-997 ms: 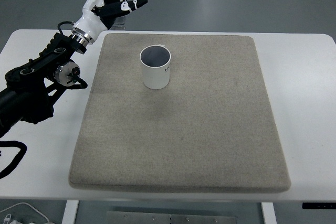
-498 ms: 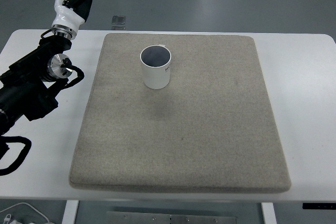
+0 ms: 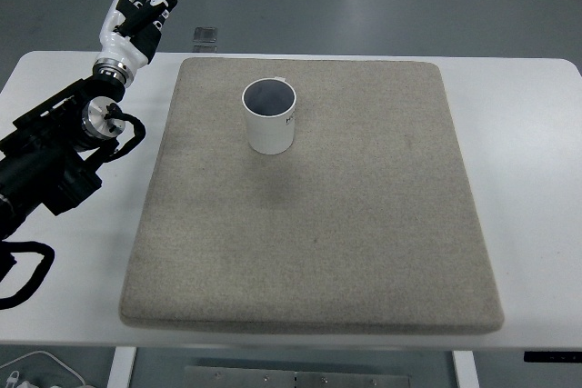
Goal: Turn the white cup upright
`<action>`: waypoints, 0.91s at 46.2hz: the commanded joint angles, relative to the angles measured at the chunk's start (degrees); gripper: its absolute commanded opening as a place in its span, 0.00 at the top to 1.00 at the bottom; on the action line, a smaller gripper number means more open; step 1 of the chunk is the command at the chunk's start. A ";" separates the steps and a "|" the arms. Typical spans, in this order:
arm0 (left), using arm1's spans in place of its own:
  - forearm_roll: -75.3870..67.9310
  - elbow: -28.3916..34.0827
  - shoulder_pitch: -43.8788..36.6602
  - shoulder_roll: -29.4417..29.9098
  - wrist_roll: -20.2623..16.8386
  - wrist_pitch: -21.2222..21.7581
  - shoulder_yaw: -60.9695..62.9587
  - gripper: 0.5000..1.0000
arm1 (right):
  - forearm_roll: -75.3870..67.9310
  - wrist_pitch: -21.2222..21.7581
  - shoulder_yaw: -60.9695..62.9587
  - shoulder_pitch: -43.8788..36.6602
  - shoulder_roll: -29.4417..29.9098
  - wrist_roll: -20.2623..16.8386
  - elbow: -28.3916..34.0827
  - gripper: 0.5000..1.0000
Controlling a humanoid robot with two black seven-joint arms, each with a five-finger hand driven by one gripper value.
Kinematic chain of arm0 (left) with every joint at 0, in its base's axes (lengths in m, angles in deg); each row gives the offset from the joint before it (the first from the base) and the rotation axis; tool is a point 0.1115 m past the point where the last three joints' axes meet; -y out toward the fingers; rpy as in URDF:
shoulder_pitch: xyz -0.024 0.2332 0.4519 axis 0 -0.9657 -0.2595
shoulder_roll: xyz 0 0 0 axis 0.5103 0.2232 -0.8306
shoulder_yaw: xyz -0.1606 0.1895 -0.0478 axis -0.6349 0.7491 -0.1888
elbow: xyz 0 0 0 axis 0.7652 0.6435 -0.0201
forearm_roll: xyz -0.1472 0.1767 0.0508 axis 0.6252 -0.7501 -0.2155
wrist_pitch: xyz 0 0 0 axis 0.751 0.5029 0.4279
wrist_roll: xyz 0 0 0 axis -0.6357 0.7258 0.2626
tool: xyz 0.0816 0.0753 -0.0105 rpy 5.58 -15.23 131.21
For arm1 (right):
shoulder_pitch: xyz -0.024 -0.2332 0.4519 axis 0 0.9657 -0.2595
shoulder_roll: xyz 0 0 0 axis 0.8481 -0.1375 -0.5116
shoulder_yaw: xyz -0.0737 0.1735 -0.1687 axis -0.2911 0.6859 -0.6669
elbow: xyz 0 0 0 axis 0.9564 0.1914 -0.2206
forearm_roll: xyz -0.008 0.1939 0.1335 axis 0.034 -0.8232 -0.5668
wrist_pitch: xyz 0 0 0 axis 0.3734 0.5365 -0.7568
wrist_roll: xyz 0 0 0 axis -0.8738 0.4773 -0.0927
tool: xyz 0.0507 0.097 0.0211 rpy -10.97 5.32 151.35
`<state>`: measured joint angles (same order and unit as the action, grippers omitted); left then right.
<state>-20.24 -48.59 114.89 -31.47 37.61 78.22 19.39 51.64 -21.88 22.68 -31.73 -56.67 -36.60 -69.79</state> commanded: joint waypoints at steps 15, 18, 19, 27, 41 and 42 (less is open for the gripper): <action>6.79 -0.06 0.50 -0.92 10.82 3.14 -4.20 0.02 | -0.10 -0.01 0.29 0.00 0.00 0.01 0.00 0.14; 7.41 0.03 0.42 -1.63 11.27 3.14 -4.90 0.02 | -0.10 -0.01 0.29 0.00 0.00 0.01 0.00 0.14; 7.67 0.03 0.42 -1.89 11.27 3.14 -5.17 0.02 | -0.10 -0.01 0.29 0.00 0.00 0.01 0.00 0.14; 13.03 2.05 0.07 -3.65 10.74 1.92 -9.65 0.01 | -0.10 -0.01 0.20 0.00 0.00 0.01 0.00 0.14; 14.17 6.45 0.07 -6.38 10.21 -3.62 -10.79 0.01 | -0.10 -0.10 0.20 -0.17 0.00 0.10 -0.09 0.14; 14.17 6.45 0.07 -6.38 10.21 -3.62 -10.79 0.01 | -0.10 -0.10 0.20 -0.17 0.00 0.10 -0.09 0.14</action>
<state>-6.07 -42.29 114.95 -37.80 47.81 74.92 8.57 51.53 -21.98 22.89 -31.88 -56.67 -36.49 -69.80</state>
